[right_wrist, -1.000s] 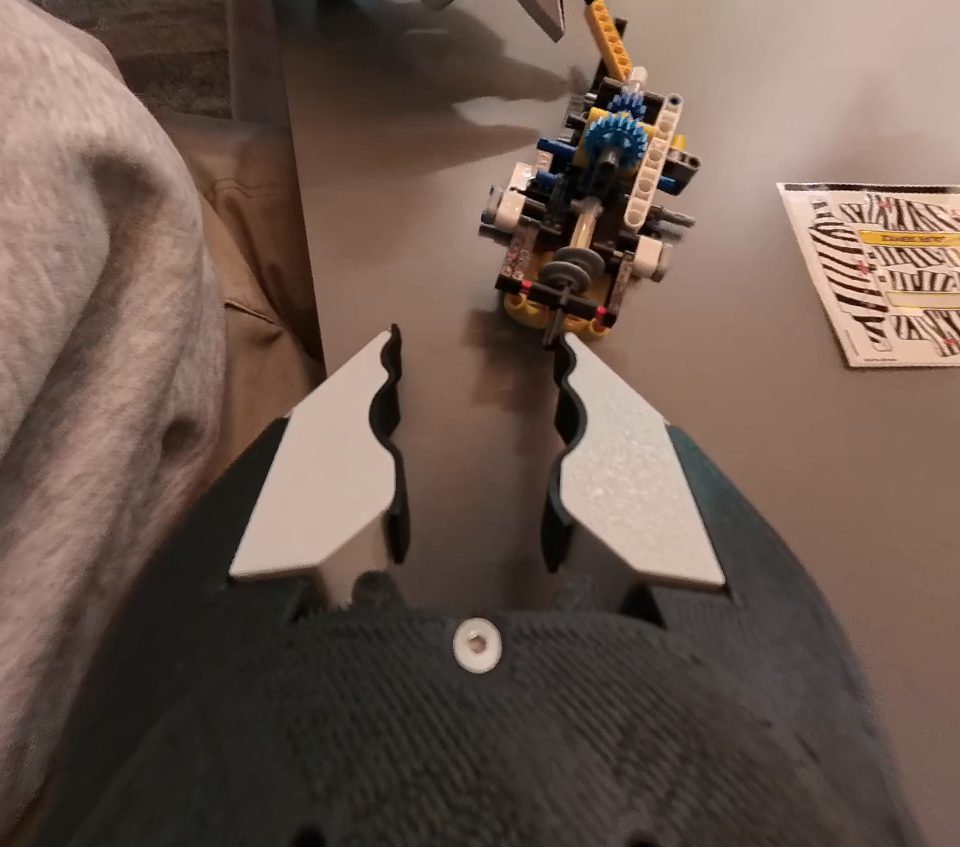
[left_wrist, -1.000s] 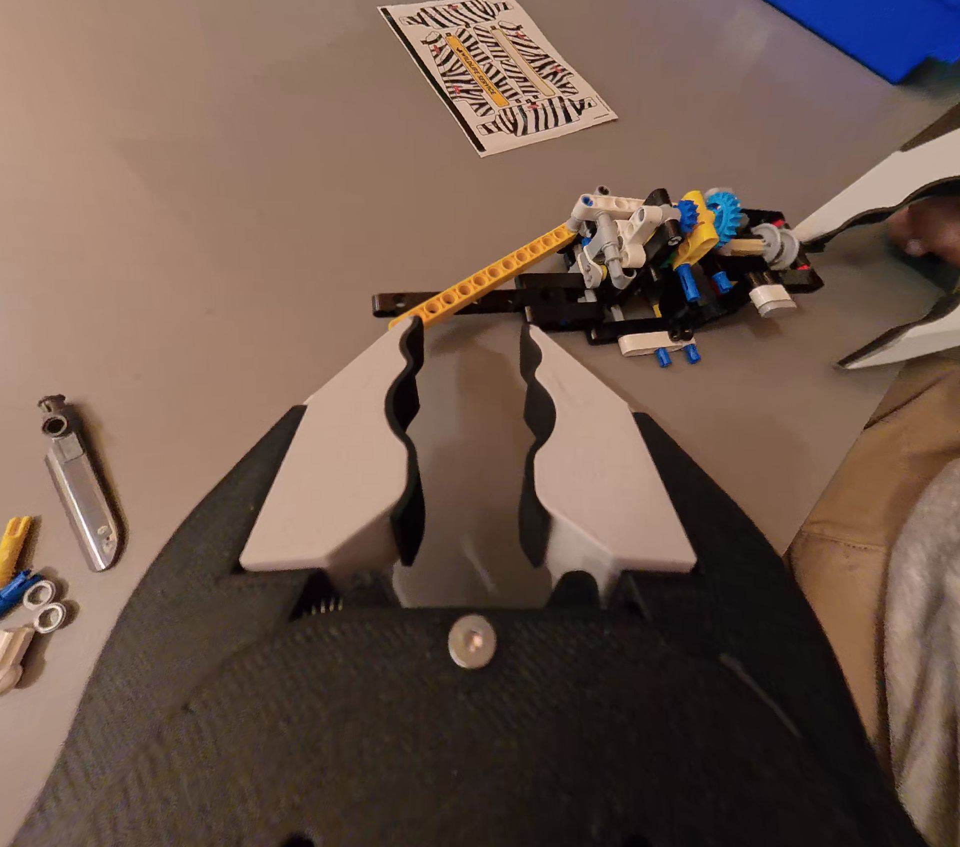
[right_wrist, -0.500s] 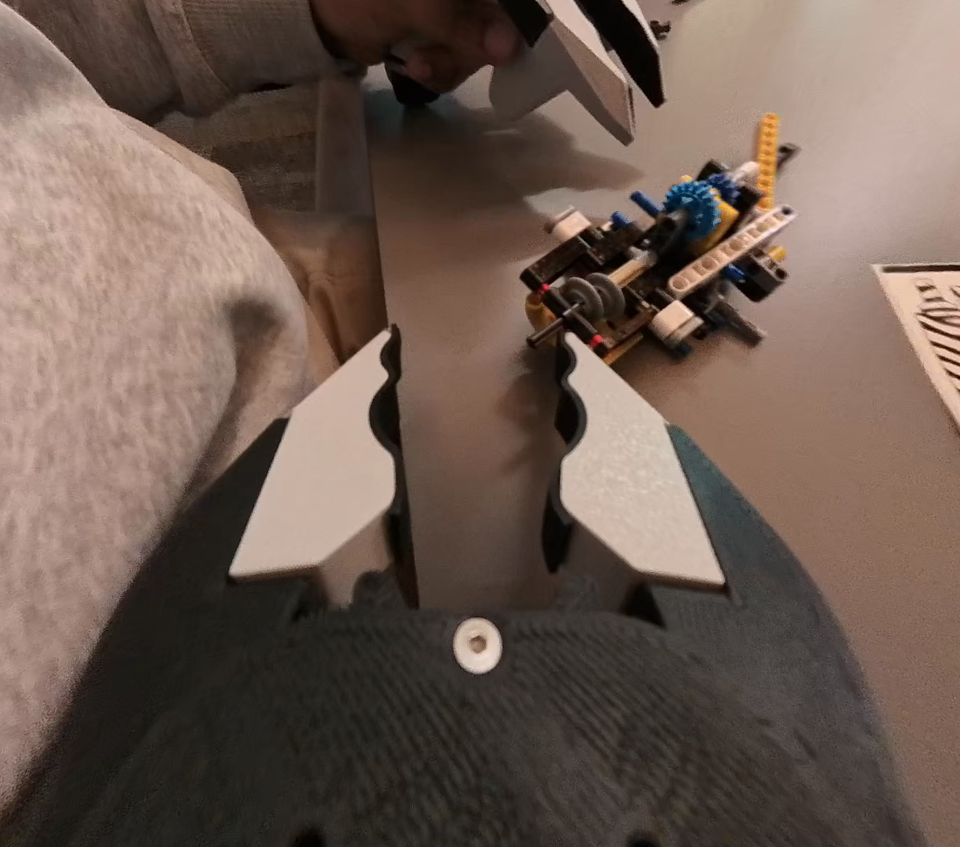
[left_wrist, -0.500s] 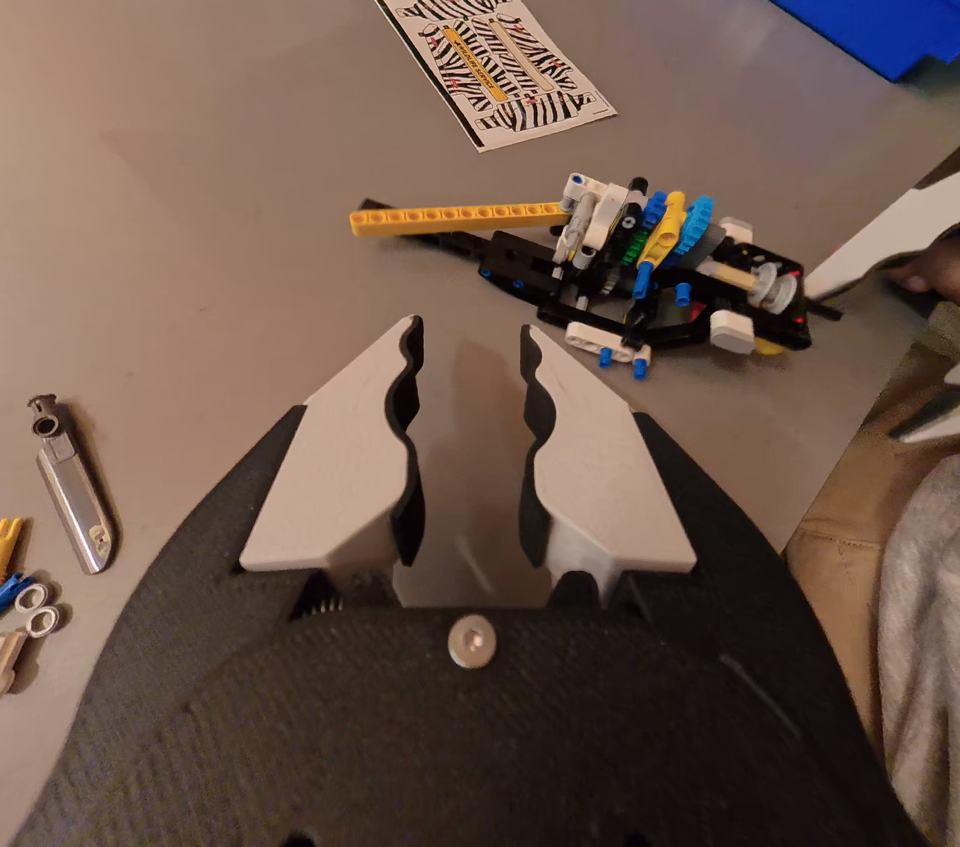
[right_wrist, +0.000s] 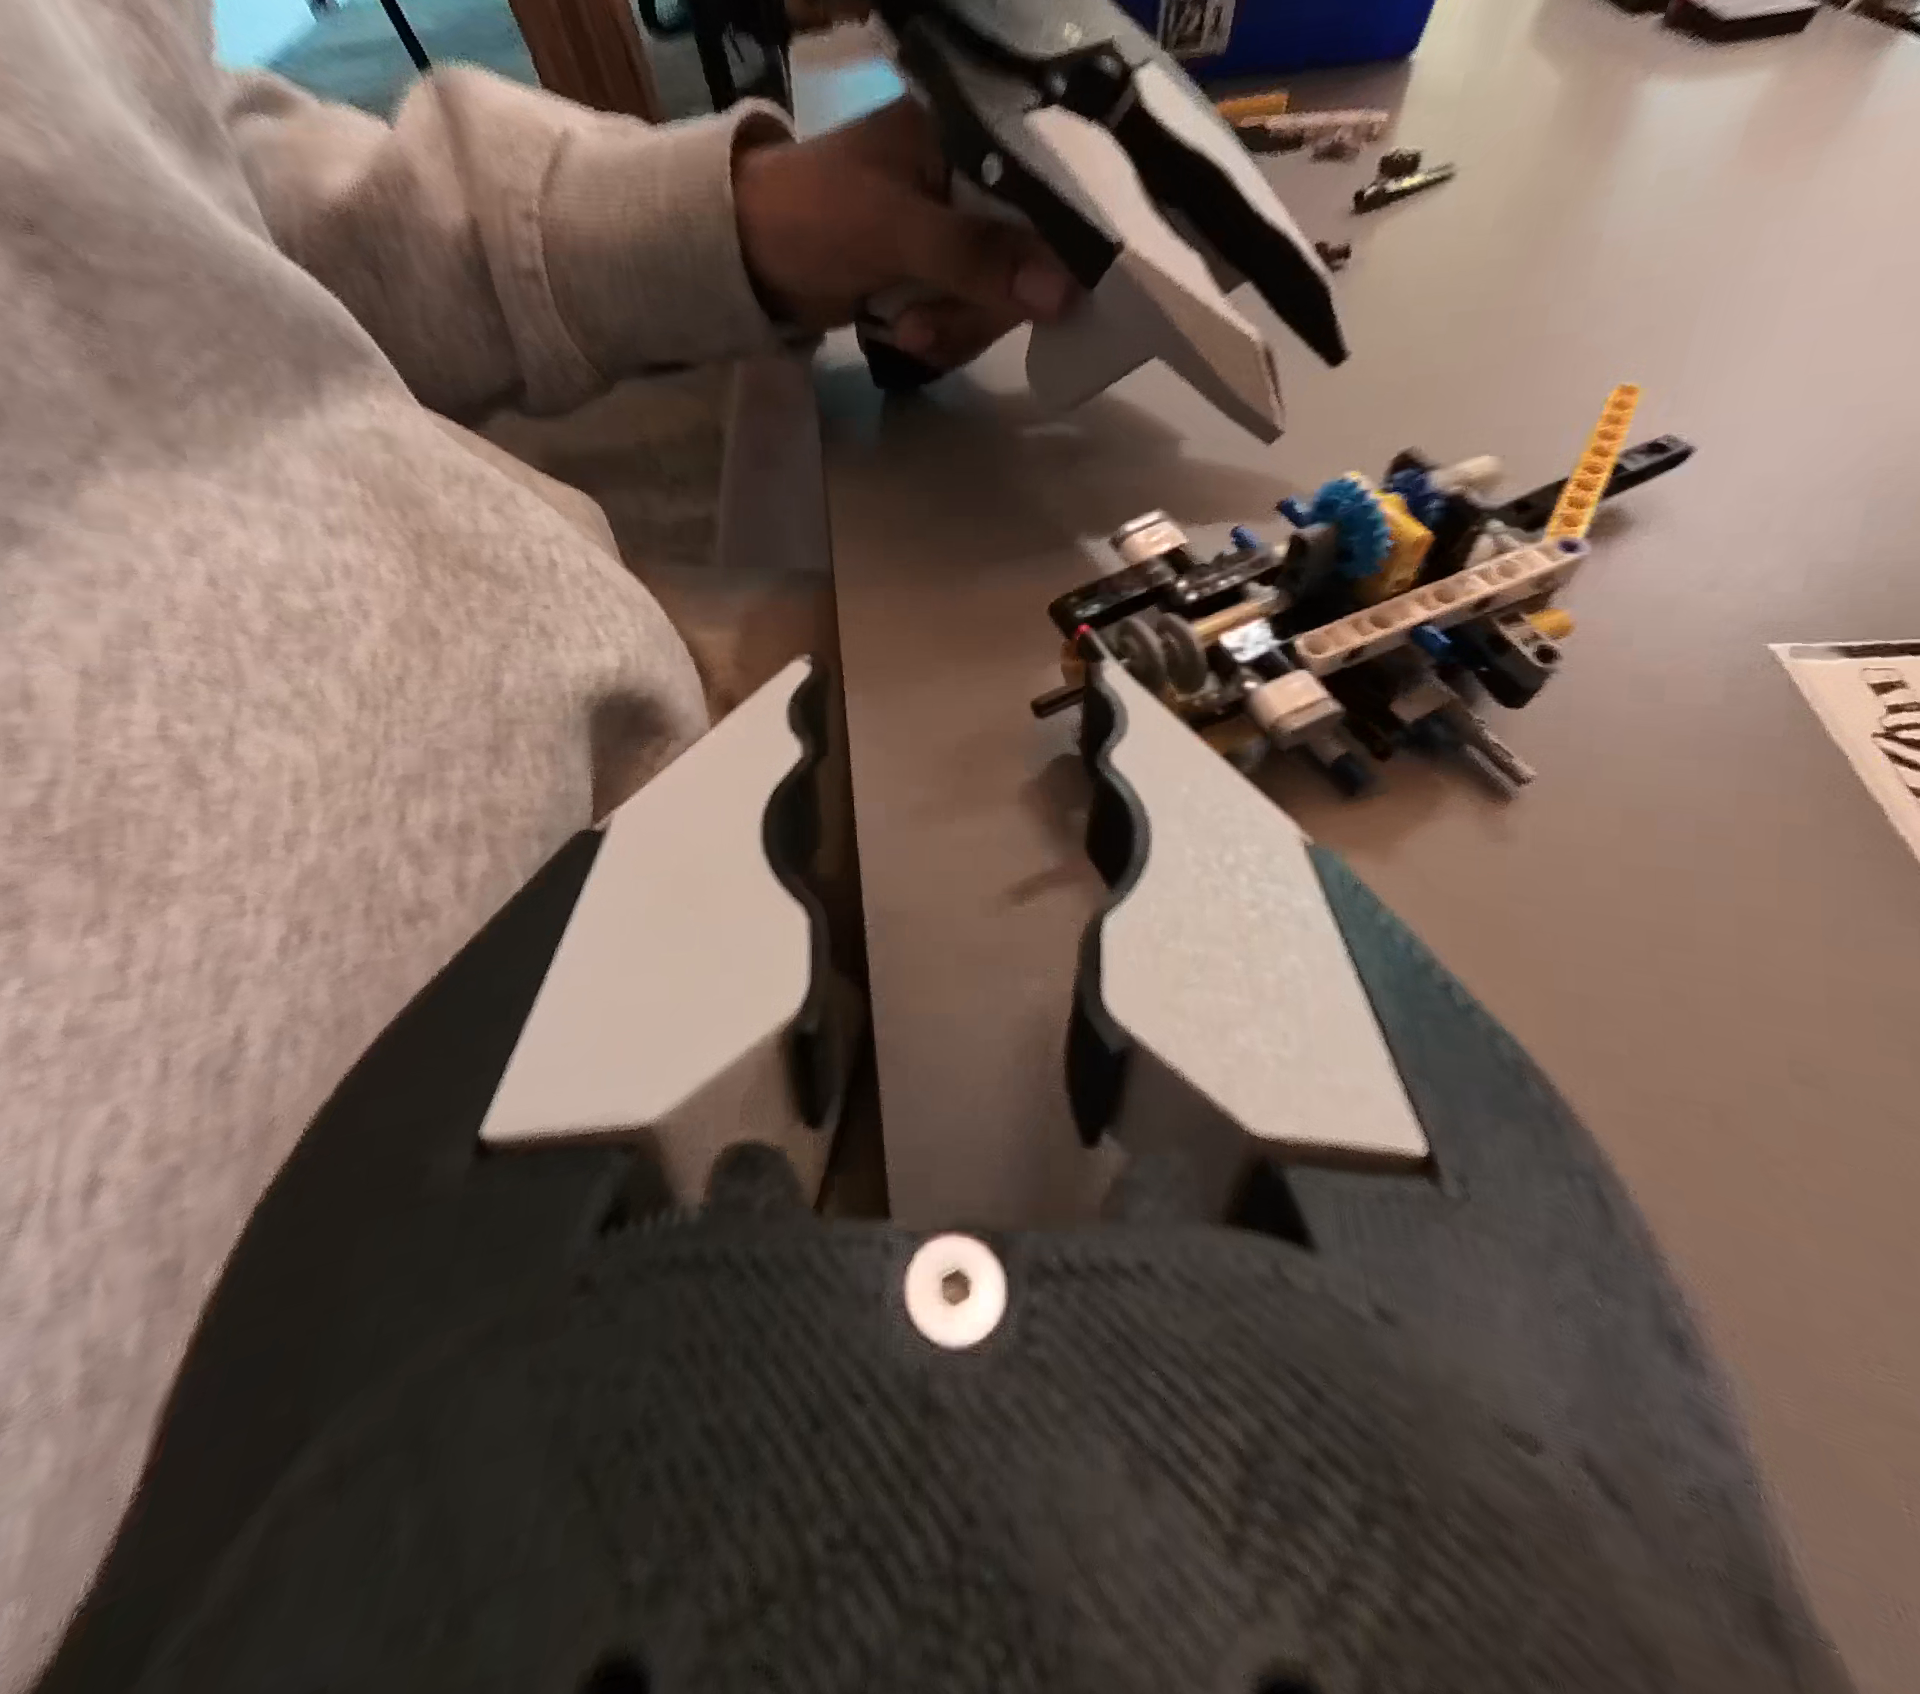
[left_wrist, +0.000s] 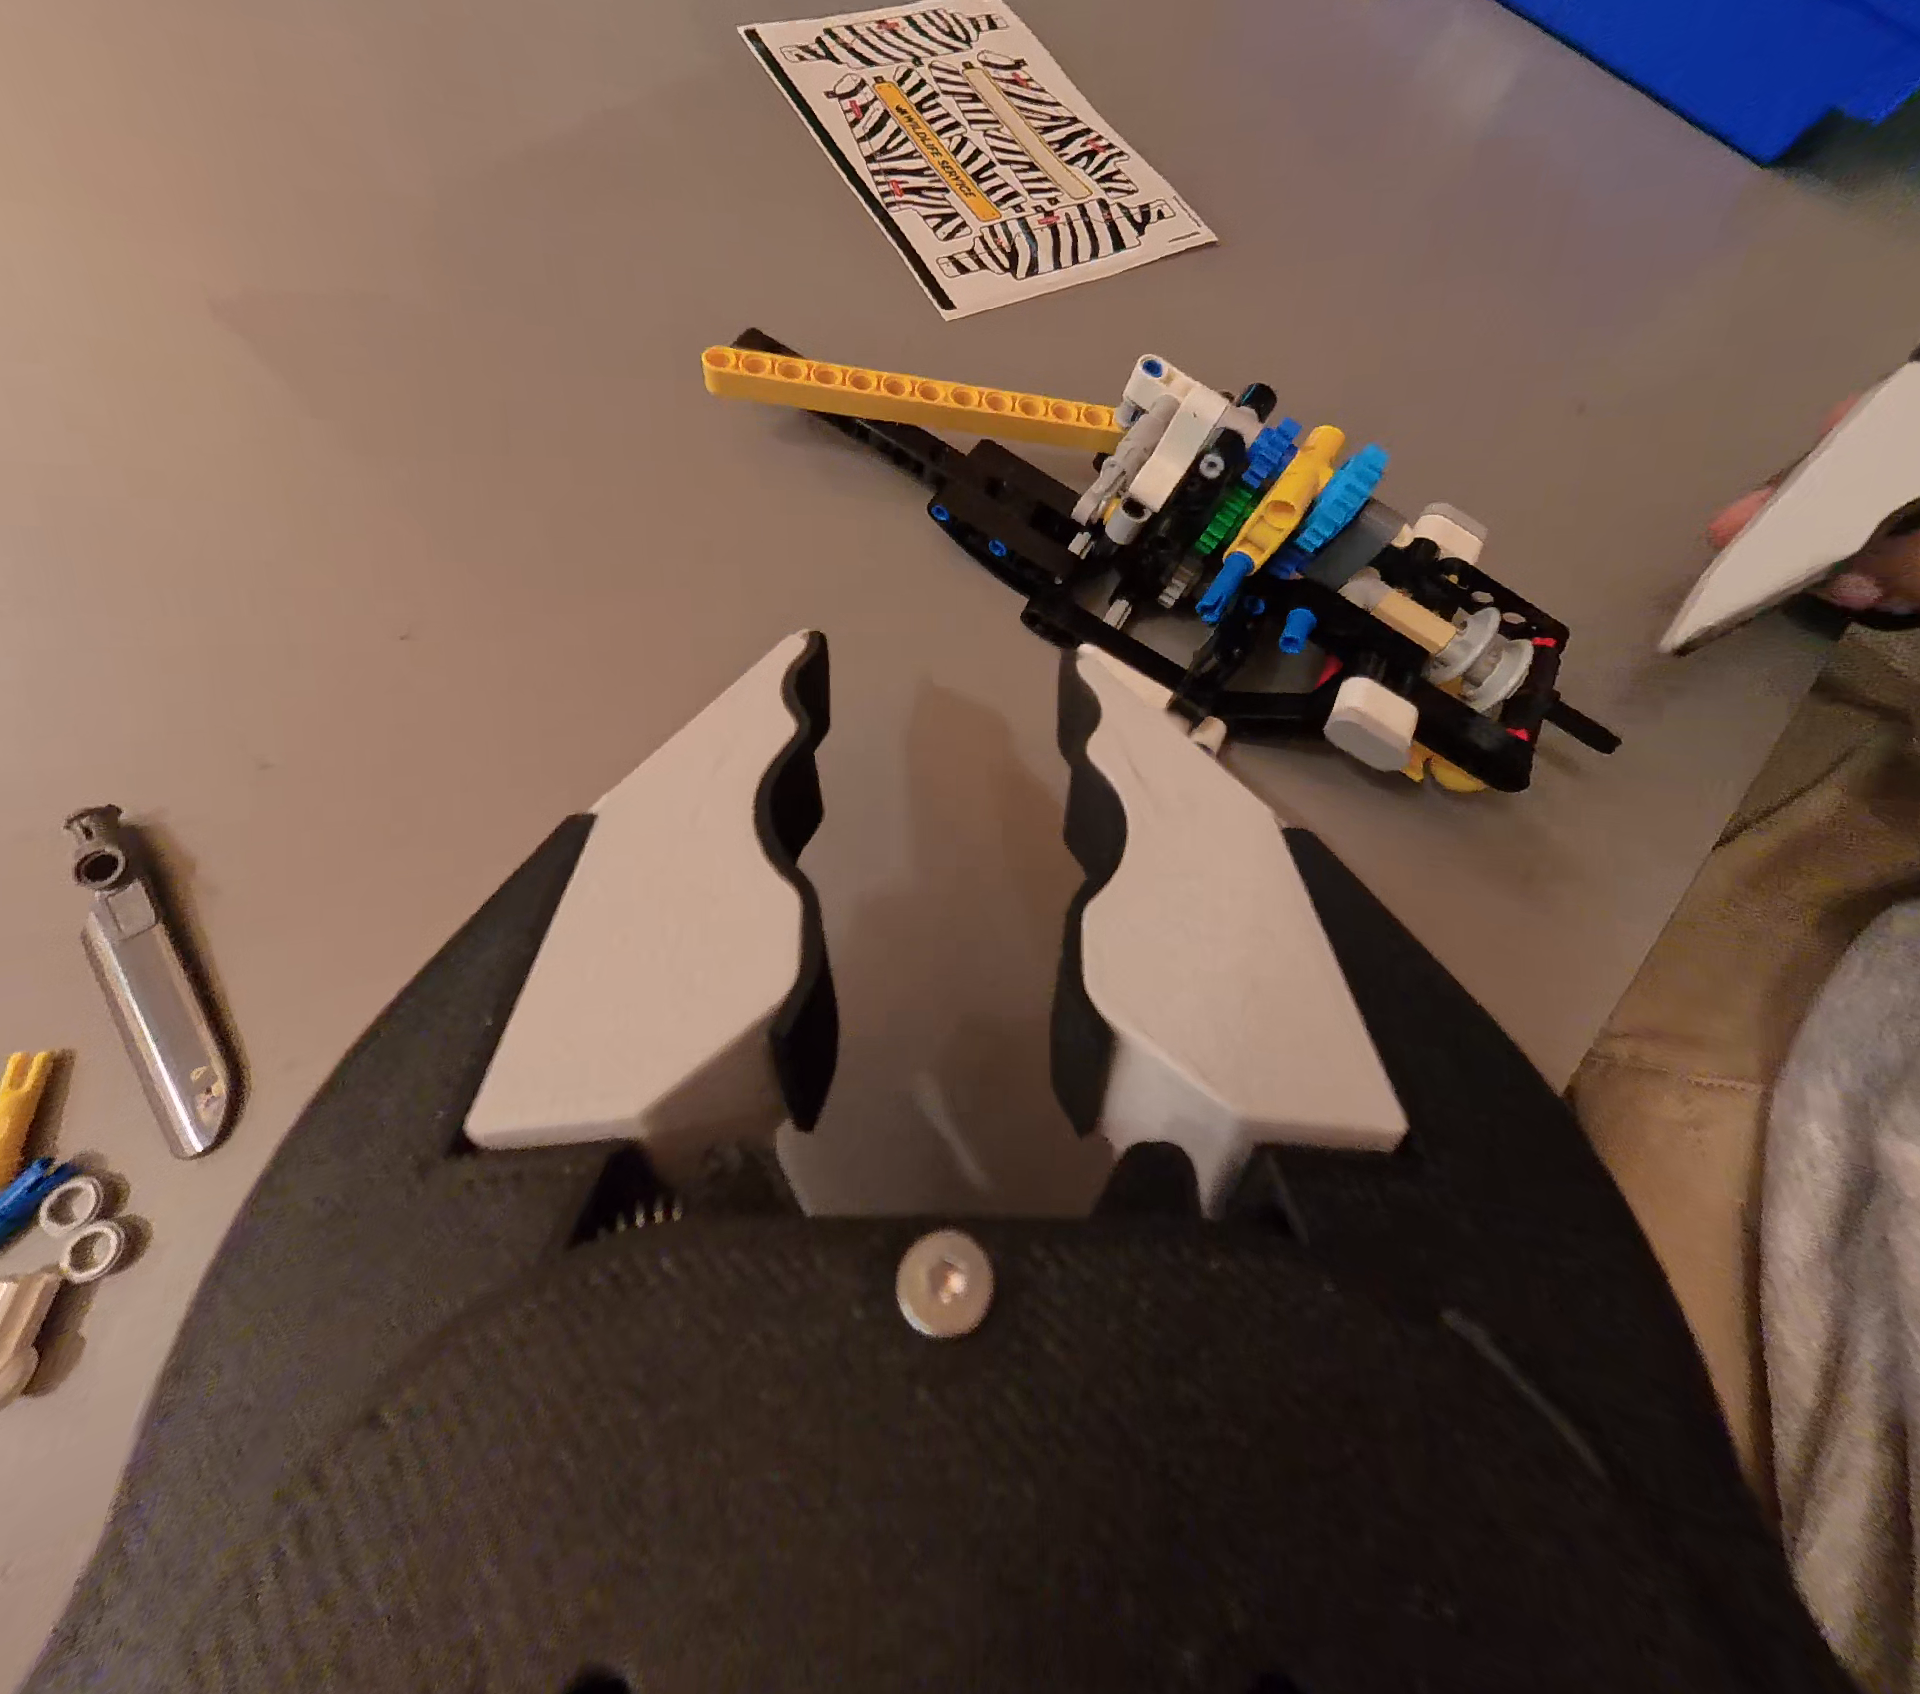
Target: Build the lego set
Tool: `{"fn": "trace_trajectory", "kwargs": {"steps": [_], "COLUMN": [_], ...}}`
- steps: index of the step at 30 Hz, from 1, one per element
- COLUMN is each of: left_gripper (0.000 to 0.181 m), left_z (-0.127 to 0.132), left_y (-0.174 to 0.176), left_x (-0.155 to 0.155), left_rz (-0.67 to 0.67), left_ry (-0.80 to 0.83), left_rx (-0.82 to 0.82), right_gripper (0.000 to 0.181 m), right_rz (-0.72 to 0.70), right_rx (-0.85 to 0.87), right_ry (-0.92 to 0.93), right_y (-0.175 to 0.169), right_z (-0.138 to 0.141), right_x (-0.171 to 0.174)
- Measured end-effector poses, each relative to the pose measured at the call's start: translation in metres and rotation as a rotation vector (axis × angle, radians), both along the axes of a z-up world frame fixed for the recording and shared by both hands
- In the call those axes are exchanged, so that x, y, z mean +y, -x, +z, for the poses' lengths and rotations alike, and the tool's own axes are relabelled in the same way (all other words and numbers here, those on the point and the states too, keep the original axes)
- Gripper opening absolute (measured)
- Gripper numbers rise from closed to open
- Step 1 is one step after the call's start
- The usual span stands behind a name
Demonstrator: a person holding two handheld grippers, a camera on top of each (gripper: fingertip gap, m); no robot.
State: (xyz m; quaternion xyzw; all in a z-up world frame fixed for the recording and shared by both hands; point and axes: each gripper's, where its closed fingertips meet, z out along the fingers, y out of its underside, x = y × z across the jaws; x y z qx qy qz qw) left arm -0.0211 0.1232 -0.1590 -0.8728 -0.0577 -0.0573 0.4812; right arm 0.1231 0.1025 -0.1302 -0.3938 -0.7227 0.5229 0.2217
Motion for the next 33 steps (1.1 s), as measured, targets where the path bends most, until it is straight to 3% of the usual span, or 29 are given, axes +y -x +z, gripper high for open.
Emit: {"fn": "trace_trajectory", "kwargs": {"steps": [5, 8, 12, 18, 33], "left_gripper": [0.066, 0.084, 0.108, 0.105, 0.097], "left_z": [0.033, 0.053, 0.027, 0.005, -0.004], "left_y": [-0.017, -0.042, -0.075, -0.079, -0.082], "left_x": [0.006, 0.01, 0.017, 0.022, 0.017], "left_rz": [-0.007, -0.032, -0.006, 0.024, -0.03], "left_ry": [-0.134, -0.185, -0.078, 0.003, 0.013], "left_rx": [-0.076, -0.12, -0.086, 0.16, 0.145], "right_gripper": [0.042, 0.038, 0.033, 0.034, 0.035], "right_rz": [-0.118, -0.236, -0.302, -0.273, -0.271], "right_rx": [0.052, 0.118, 0.122, 0.103, 0.041], "right_ry": [0.123, 0.093, 0.024, 0.053, 0.004], "right_y": [-0.003, -0.004, -0.007, -0.006, 0.0], "right_z": [0.021, 0.029, 0.022, 0.017, 0.005], "right_x": [0.04, 0.07, 0.089, 0.083, 0.08]}}
